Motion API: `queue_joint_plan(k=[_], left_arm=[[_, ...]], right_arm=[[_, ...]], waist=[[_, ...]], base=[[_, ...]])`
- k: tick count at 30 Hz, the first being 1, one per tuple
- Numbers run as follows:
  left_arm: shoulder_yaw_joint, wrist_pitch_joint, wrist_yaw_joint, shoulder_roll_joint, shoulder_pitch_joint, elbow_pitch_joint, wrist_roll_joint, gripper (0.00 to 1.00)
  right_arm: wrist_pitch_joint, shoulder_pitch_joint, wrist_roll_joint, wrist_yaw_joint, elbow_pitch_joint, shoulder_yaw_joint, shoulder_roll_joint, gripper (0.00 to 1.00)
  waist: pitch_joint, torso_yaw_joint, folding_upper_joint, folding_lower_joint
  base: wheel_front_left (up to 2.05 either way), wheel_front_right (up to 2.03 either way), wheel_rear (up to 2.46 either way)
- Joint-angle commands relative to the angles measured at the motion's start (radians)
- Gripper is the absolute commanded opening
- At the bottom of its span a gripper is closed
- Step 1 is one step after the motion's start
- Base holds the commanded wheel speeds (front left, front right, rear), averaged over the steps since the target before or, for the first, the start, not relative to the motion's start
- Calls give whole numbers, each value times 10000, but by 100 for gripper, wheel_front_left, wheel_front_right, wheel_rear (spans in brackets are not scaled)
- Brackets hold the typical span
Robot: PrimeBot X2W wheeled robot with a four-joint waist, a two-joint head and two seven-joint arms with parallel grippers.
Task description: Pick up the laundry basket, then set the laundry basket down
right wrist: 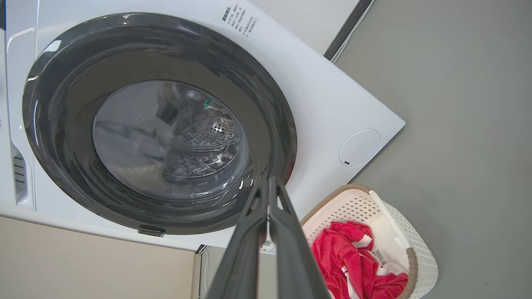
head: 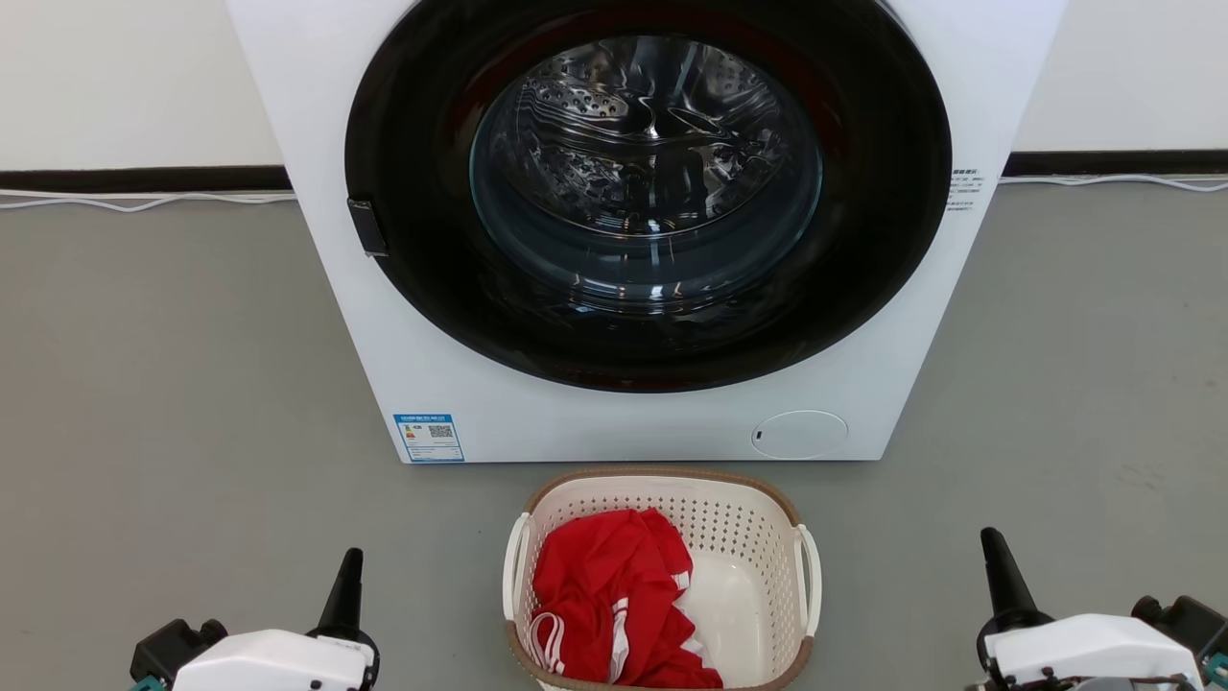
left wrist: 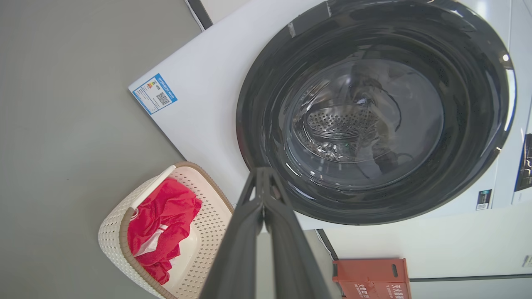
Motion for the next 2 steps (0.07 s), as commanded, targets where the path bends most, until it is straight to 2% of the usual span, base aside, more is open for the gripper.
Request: queue_joint_plan(k=[1,2], left_arm=[[254,62,-117,111,-465,-364,-288,0],[267,92,-130,113,-467,-392,-389,0]], right_arm=[[83,-525,346,48,-347,108,-76,0],[112,-530,474,49,-368,102,-77,0]], waist=[[3,-5,0,-1],[5,-8,0,-1]], base=[[0,0,0],[0,0,0]])
